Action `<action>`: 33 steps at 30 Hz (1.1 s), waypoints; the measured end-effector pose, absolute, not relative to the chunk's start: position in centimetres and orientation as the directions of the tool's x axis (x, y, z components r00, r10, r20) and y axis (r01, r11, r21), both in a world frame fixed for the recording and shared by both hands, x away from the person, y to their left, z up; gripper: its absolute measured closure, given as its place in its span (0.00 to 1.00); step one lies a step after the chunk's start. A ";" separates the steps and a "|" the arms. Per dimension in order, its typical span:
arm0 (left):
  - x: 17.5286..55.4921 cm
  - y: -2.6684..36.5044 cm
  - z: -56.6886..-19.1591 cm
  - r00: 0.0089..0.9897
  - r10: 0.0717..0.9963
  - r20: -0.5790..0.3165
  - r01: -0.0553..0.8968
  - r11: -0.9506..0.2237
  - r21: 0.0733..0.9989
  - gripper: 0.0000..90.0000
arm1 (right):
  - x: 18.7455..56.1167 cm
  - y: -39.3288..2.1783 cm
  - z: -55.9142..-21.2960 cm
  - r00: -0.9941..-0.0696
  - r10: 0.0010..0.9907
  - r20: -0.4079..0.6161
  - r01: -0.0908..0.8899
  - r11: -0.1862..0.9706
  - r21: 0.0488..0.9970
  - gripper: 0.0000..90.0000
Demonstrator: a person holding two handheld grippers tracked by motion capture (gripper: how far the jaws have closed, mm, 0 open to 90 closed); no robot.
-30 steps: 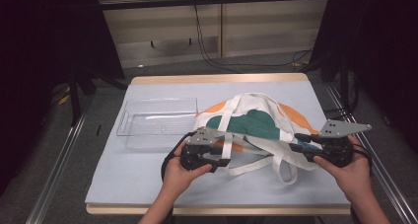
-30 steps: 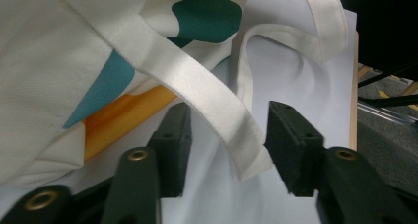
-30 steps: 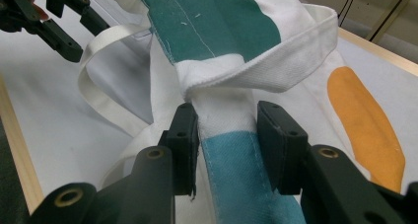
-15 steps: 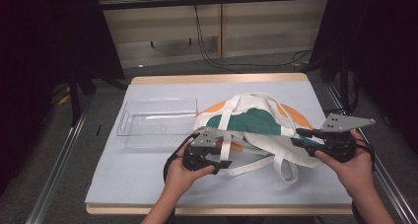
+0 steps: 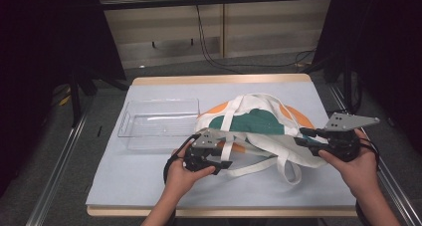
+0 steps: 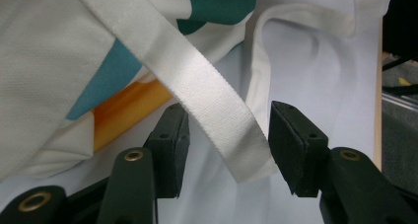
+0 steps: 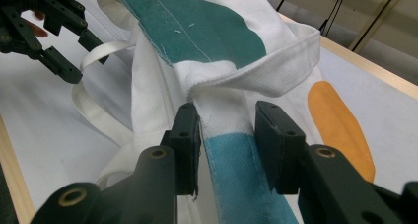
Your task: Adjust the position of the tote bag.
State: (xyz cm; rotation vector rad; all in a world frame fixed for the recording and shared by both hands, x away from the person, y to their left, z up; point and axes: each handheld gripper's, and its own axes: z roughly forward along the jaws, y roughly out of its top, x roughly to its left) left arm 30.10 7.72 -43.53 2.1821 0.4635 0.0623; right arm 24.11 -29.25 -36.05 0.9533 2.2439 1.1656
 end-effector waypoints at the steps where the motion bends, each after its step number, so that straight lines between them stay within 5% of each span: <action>1: 30.1 7.7 -43.5 0.929 0.350 -0.120 0.306 -0.544 0.781 0.59 | 24.1 -29.2 -36.1 -0.668 0.741 -0.063 0.375 0.408 0.832 0.70; 6: 30.2 7.9 -42.9 0.931 0.346 -0.119 0.298 -0.526 0.796 0.68 | 24.3 -29.2 -35.8 -0.669 0.740 -0.069 0.369 0.411 0.834 0.70; 7: 30.2 7.9 -42.5 0.936 0.334 -0.108 0.284 -0.539 0.793 0.77 | 24.4 -29.2 -35.7 -0.665 0.744 -0.067 0.377 0.411 0.830 0.70; 13: 29.9 7.7 -41.3 0.946 0.300 -0.120 0.272 -0.537 0.799 0.94 | 24.9 -29.6 -35.3 -0.656 0.753 -0.054 0.383 0.392 0.836 0.71; 33: 28.7 8.2 -40.3 0.965 0.233 -0.121 0.236 -0.569 0.788 0.98 | 28.0 -30.2 -32.1 -0.598 0.801 -0.028 0.428 0.348 0.834 0.81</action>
